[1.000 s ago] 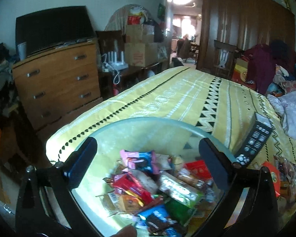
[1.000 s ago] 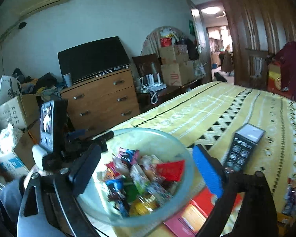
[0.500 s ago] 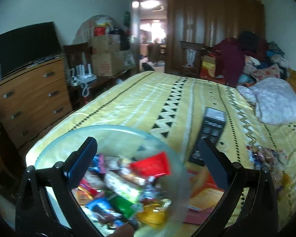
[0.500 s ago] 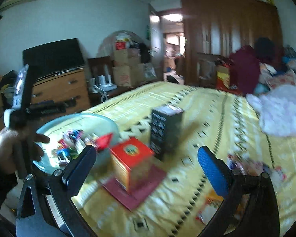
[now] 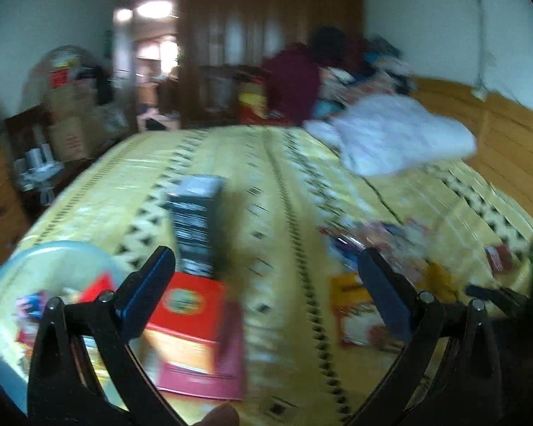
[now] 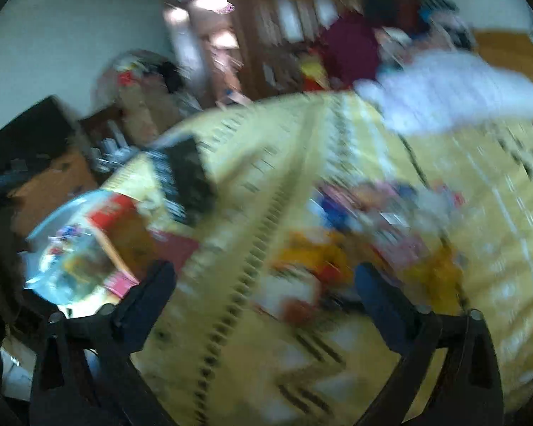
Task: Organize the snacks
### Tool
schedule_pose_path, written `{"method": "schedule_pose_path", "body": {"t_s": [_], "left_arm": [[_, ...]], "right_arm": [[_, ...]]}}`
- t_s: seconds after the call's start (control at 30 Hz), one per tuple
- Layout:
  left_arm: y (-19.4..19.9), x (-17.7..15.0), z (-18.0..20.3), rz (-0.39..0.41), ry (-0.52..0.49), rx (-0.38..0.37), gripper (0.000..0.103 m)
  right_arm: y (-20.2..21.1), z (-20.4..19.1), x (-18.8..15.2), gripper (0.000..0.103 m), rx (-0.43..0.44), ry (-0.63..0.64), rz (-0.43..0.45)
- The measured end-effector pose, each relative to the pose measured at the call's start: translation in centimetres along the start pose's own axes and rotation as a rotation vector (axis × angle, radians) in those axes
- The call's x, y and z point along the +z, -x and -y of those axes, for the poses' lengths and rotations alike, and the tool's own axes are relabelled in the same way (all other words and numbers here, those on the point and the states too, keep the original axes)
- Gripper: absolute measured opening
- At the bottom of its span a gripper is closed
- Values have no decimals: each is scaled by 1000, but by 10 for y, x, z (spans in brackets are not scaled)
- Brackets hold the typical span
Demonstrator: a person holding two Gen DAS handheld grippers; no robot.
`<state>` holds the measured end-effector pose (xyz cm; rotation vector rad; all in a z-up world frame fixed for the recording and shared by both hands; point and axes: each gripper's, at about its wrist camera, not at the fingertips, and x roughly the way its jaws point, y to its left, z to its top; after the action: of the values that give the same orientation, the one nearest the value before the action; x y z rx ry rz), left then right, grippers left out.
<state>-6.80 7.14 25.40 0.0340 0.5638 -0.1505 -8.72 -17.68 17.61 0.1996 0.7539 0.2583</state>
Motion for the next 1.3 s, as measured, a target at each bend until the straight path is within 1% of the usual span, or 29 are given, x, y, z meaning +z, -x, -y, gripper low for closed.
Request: {"method": "schedule_pose_path", "body": {"t_s": [0.03, 0.1, 0.13, 0.23, 0.3, 0.4, 0.43, 0.5, 0.53, 0.57, 0.6, 0.67, 0.73, 0.77, 0.8, 0.83, 0.87, 0.93, 0.97, 1.0, 1.03, 1.1, 1.13, 1.17, 1.2, 1.27, 1.3], "left_arm": [[-3, -1, 9, -10, -18, -12, 103], [-13, -5, 29, -34, -56, -43, 103], [-18, -8, 36, -47, -66, -56, 103], [-28, -13, 46, -78, -76, -72, 103], [-37, -17, 50, -105, -68, -80, 103], [-48, -23, 52, -141, -60, -85, 103], [-49, -24, 52, -147, -60, -85, 103], [-51, -28, 54, -151, -61, -80, 103], [-51, -30, 53, -155, -62, -77, 103], [-52, -31, 52, -158, -61, -72, 103], [-52, -32, 50, -160, -60, -65, 103], [-52, -33, 46, -174, -49, -53, 103], [-49, -34, 42, -184, -38, -53, 103], [-47, -34, 41, -181, -41, -49, 103], [-44, -34, 39, -177, -46, -49, 103], [-42, -35, 38, -176, -47, -53, 103], [-38, -36, 37, -176, -48, -58, 103], [-36, -40, 32, -175, -47, -56, 103], [-34, -43, 29, -175, -35, -57, 103], [-33, -45, 26, -174, -20, -60, 103], [-32, -46, 23, -172, -4, -59, 103], [-28, -48, 16, -157, 29, -57, 103], [-26, -48, 14, -150, 39, -56, 103], [-21, -48, 10, -134, 58, -52, 103], [-18, -48, 6, -125, 70, -52, 103], [-14, -46, -1, -108, 82, -50, 103], [-12, -46, -5, -105, 83, -40, 103]], "right_arm": [[-5, 15, -1, 86, -11, -32, -14], [-25, 63, 0, 72, -26, -131, -61], [-33, 82, 1, 68, -43, -171, -73], [-63, 146, 6, 68, -75, -303, -110], [-83, 175, 8, 67, -86, -382, -127], [-120, 206, 11, 68, -49, -488, -174], [-137, 208, 11, 68, -39, -491, -210], [-164, 196, 9, 71, -26, -469, -252], [-171, 190, 12, 76, -49, -434, -252], [-180, 172, 18, 77, -50, -366, -264], [-186, 162, 21, 77, -21, -345, -271], [-201, 132, 25, 75, 65, -300, -305], [-210, 91, 22, 75, 126, -207, -339], [-211, 78, 20, 74, 149, -177, -347], [-207, 63, 18, 74, 198, -144, -357], [-201, 57, 16, 71, 224, -132, -358], [-187, 51, 16, 68, 234, -108, -338], [-157, 48, 17, 68, 181, -56, -261], [-136, 48, 18, 69, 148, -30, -215], [-120, 48, 17, 70, 134, -16, -187], [-110, 47, 14, 71, 132, -12, -178], [-89, 39, -1, 74, 140, -8, -185], [-87, 30, -7, 77, 140, -5, -190], [-87, 21, -13, 84, 140, -7, -196], [-88, 7, -26, 87, 152, -15, -210], [-98, -19, -38, 88, 166, -2, -242], [-107, -32, -44, 88, 147, 9, -257]]}}
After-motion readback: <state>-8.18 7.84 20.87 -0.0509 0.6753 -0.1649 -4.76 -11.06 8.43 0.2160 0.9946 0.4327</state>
